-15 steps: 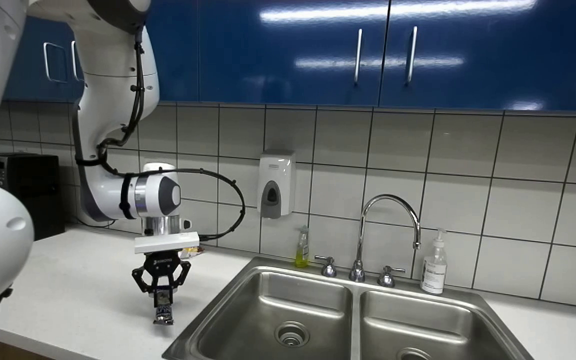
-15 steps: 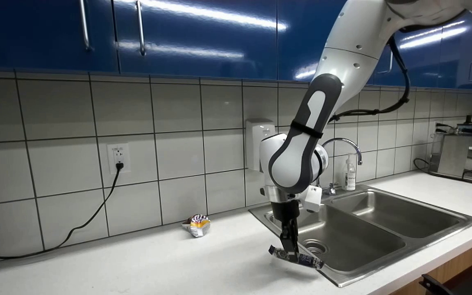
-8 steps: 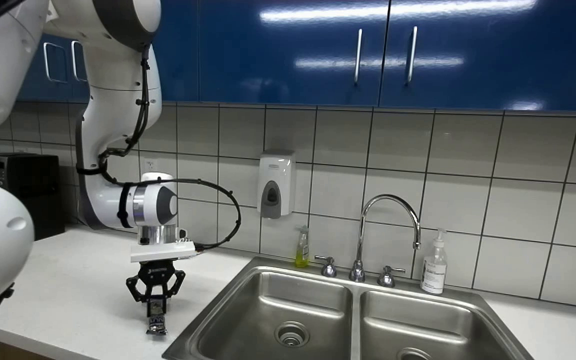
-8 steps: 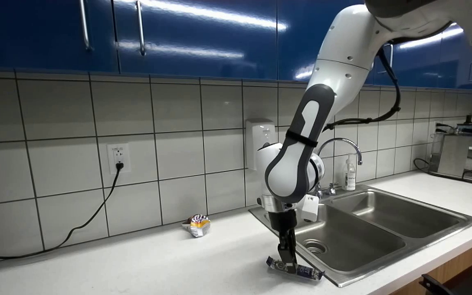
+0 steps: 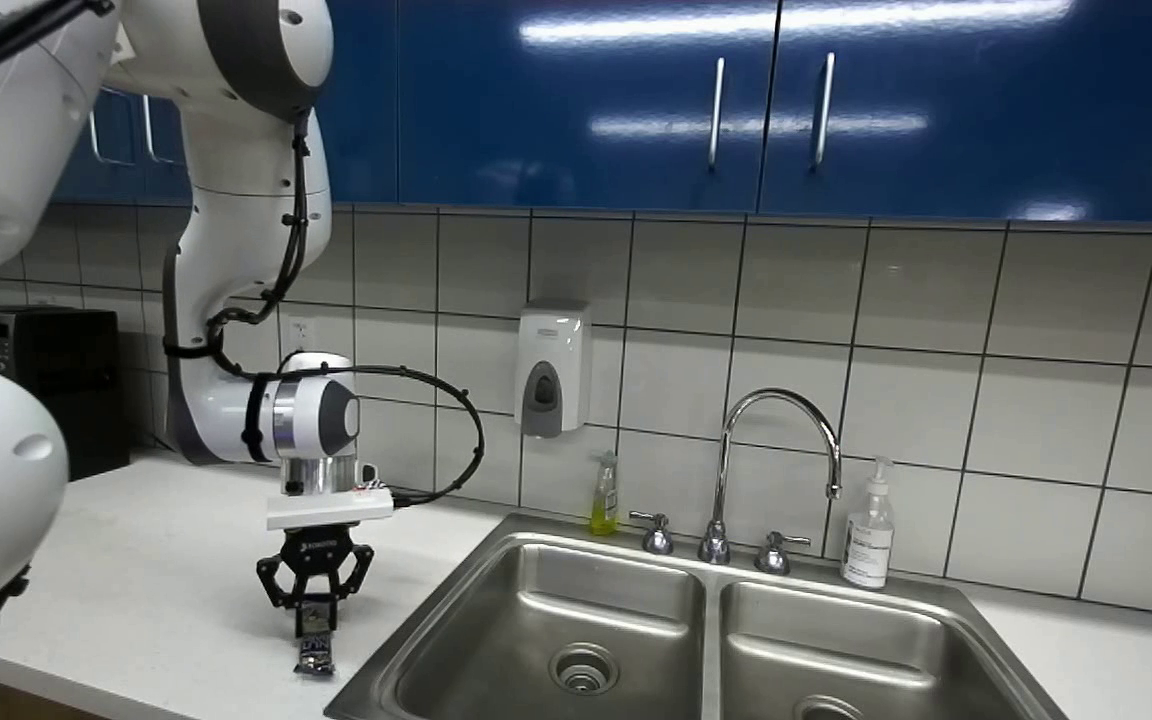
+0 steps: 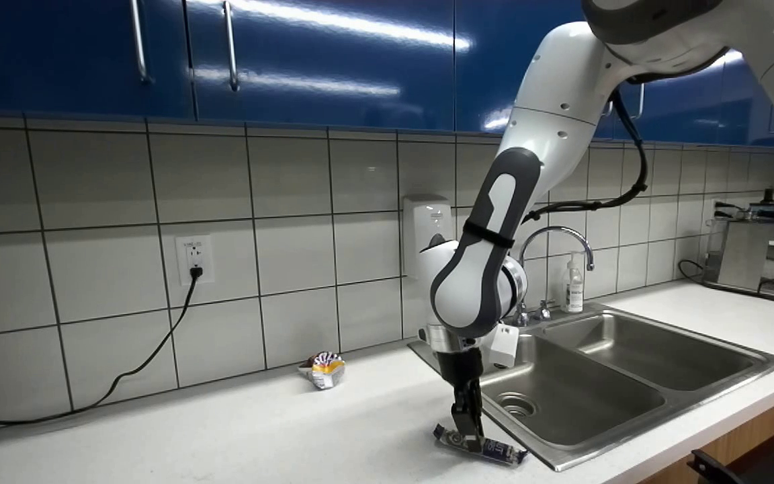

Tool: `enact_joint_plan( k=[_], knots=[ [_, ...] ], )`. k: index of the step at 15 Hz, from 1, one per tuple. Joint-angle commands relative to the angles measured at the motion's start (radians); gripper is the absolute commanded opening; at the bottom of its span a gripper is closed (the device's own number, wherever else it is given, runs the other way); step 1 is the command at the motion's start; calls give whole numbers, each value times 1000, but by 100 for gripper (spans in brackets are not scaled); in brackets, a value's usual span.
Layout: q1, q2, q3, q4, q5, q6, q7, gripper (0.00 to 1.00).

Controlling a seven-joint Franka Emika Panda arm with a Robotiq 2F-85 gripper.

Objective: Pick the granola bar up from the sink and place it on the counter top to the left of the sink

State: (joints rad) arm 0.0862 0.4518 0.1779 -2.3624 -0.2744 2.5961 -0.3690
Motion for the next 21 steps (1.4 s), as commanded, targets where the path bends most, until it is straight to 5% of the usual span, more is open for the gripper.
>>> enact_joint_plan(
  k=[1,5,21],
  knots=[
    [-10,-7,-2,8,15,-5,-23,70],
    [-15,-36,-16,-12,13,-2,-12,99],
    [-52,-219,-130,-100,63,-11,108,100]
  ],
)
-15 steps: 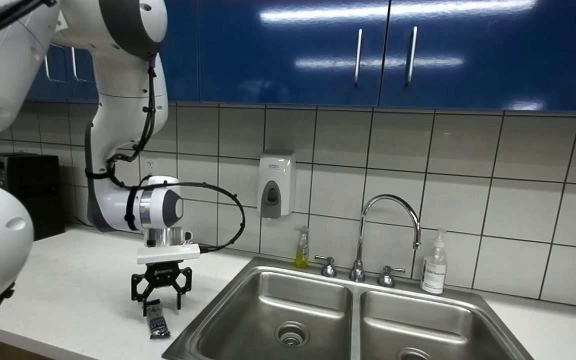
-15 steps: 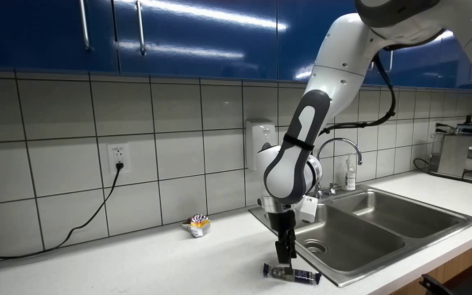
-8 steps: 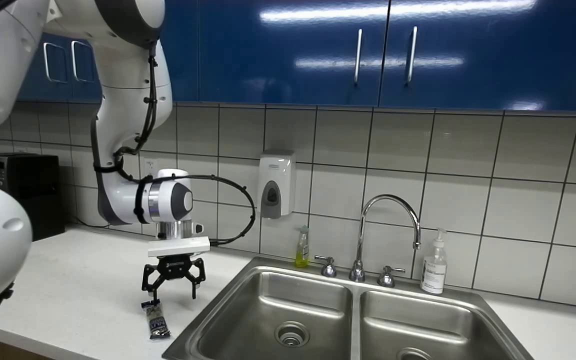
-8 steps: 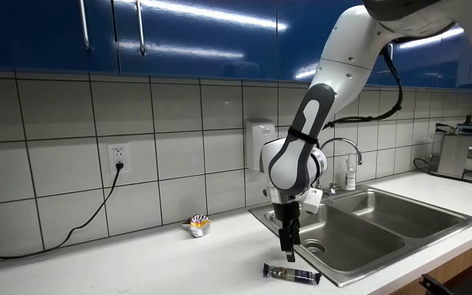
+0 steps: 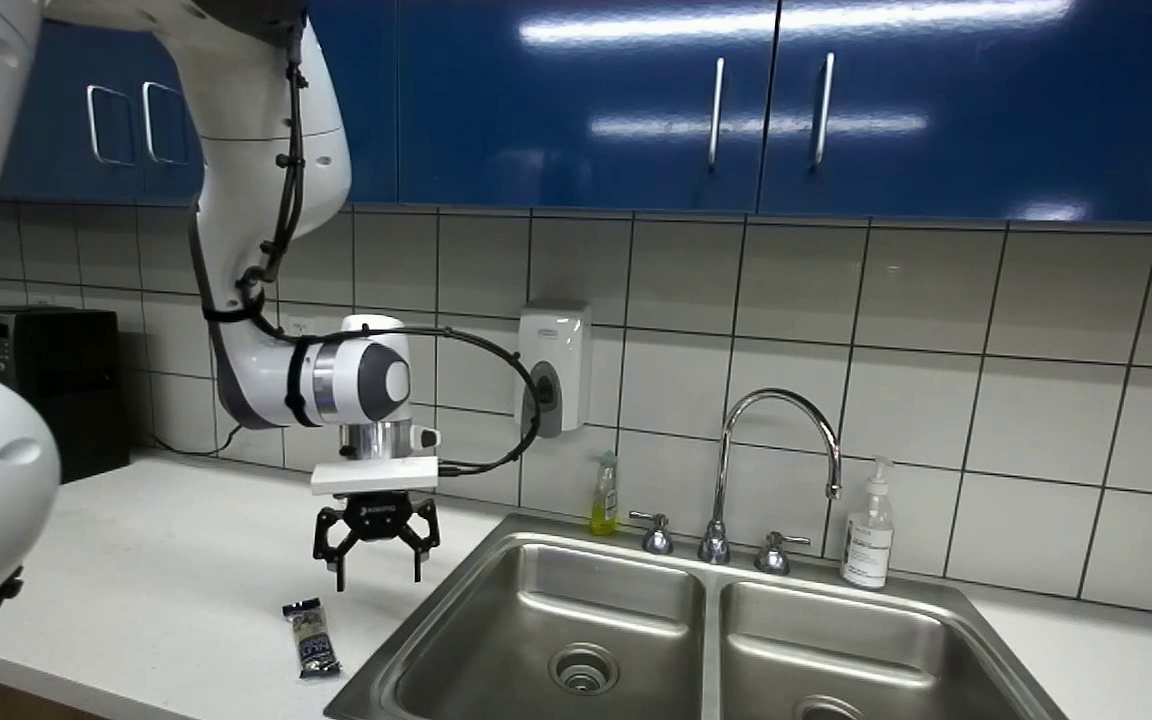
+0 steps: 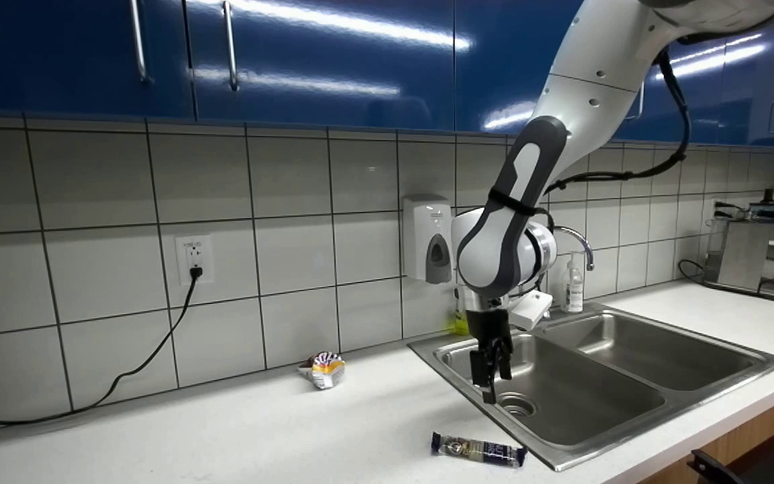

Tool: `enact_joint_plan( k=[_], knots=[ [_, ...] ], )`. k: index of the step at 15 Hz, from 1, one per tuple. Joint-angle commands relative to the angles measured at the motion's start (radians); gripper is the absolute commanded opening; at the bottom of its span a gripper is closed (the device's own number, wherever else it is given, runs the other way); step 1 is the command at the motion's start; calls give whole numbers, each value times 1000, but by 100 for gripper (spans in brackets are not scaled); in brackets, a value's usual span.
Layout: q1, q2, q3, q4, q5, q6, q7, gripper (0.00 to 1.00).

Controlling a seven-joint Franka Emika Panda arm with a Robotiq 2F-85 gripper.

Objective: Pick the granola bar up from the sink and place it on the counter top to the left of the sink

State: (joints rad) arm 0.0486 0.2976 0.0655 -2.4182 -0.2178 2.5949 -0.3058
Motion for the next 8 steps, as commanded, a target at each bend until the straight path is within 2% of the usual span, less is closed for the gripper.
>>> enact_joint_plan(
  k=[1,8],
  knots=[
    [-16,-77,-30,-54,5,-9,59,100],
    [-28,-165,-100,-142,-24,-21,114,100]
  ],
)
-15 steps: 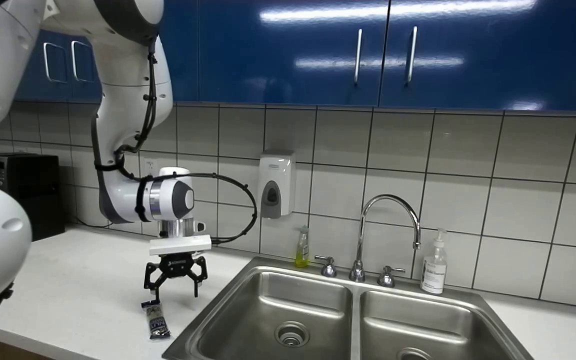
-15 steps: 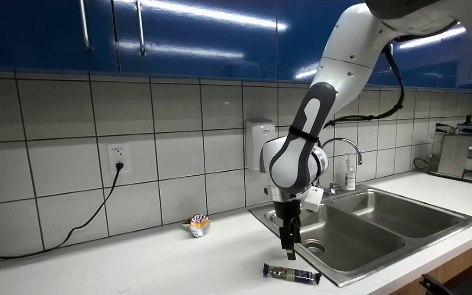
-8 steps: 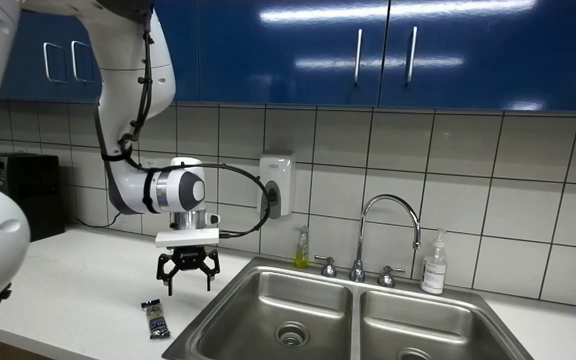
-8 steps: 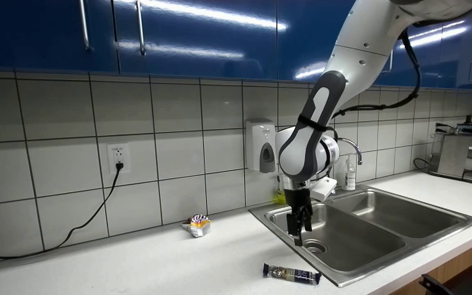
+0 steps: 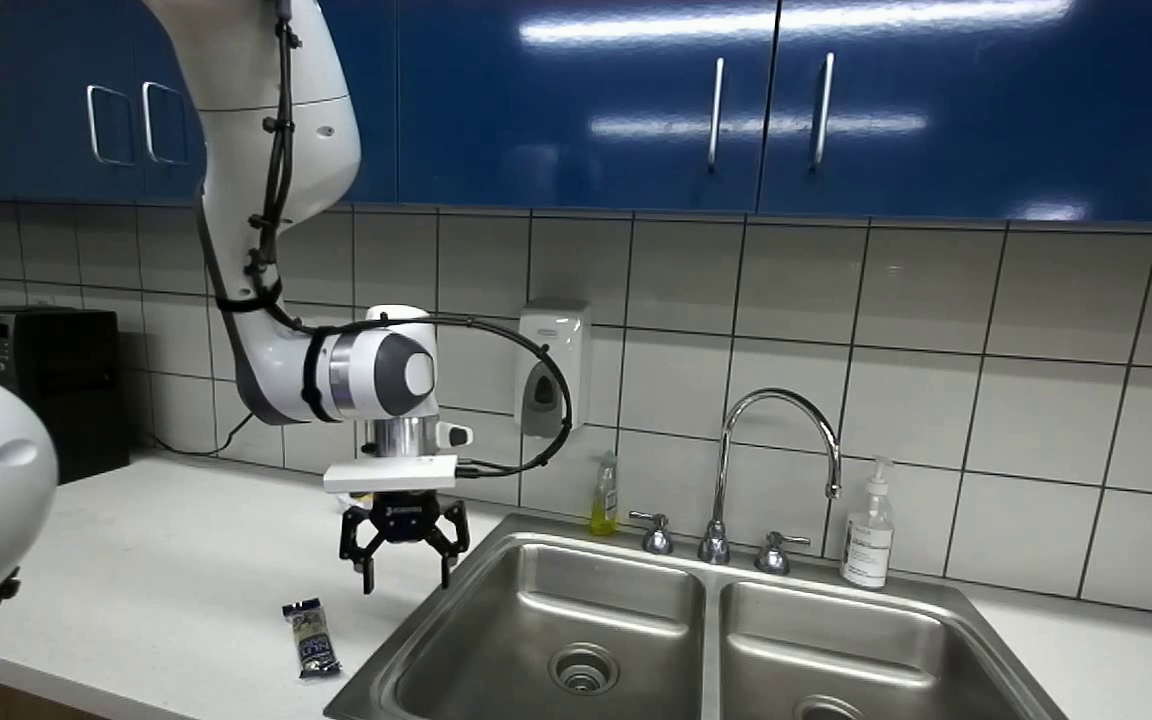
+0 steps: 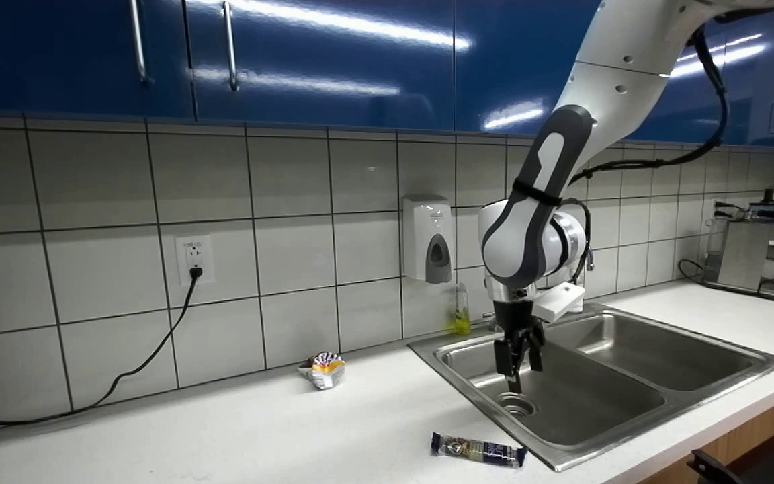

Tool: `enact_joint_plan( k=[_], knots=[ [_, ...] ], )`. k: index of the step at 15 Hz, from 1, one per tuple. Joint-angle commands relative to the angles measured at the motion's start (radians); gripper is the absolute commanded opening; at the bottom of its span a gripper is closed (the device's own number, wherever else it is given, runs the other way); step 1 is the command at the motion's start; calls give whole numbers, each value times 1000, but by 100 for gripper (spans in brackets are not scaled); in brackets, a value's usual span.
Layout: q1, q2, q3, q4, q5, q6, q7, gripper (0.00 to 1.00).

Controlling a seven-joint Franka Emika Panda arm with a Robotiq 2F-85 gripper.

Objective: Pick the granola bar up from the sink and place it on the counter top to the left of the sink

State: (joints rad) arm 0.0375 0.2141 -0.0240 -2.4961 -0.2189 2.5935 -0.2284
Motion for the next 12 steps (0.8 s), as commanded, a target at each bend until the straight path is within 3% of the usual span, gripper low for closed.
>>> enact_joint_plan(
  k=[1,12],
  knots=[
    [-19,-98,-21,-83,-36,-21,47,100],
    [-71,-248,-83,-244,-114,-71,139,100]
  ],
)
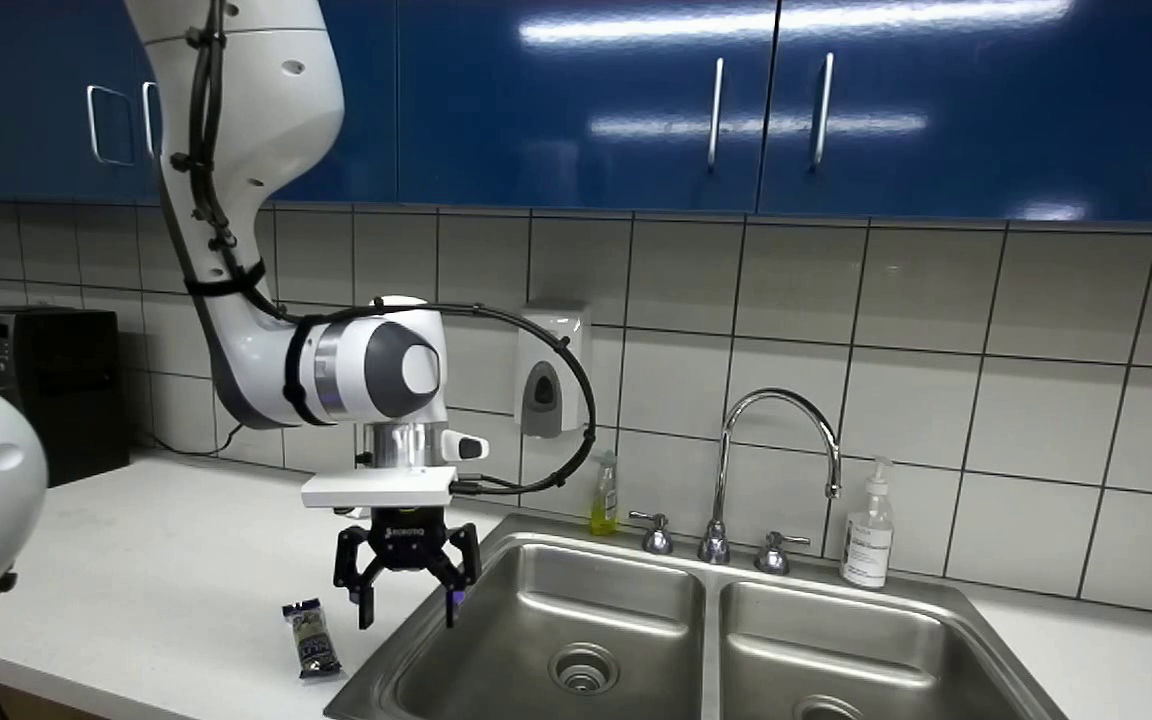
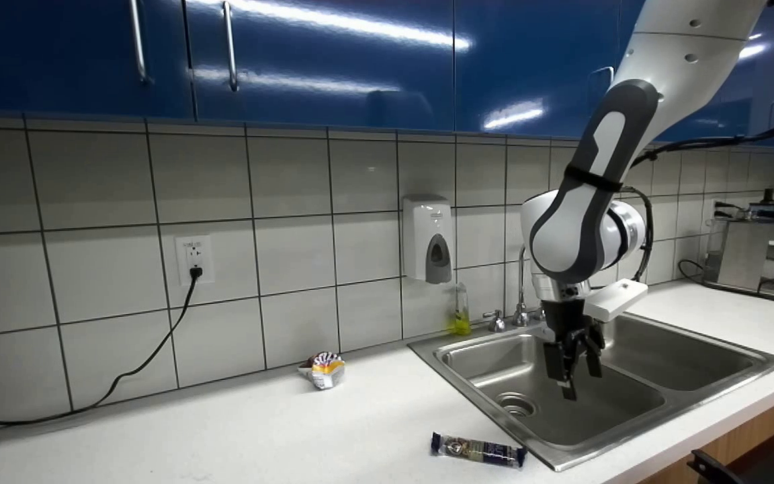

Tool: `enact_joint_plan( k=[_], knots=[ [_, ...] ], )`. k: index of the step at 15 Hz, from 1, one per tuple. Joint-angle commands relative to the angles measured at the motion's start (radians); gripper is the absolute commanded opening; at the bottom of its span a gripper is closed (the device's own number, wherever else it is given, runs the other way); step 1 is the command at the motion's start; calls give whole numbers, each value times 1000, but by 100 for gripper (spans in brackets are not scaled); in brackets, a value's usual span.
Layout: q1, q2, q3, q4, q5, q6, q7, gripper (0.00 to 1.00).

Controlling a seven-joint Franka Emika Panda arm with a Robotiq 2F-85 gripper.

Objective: Pick the granola bar up from the sink and place it on the counter top to the left of the sink

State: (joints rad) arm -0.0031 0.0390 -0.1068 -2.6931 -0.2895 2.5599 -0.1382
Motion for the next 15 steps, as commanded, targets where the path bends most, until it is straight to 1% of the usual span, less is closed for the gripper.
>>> enact_joint_plan(
  k=[1,7,8,15],
  knots=[
    [-37,-82,-1,-55,-39,-43,52,100],
    [-71,-121,-9,-85,-58,-51,99,100],
    [-61,-68,1,-56,-18,-31,52,100],
    [-69,-80,-1,-66,-23,-31,67,100]
  ],
)
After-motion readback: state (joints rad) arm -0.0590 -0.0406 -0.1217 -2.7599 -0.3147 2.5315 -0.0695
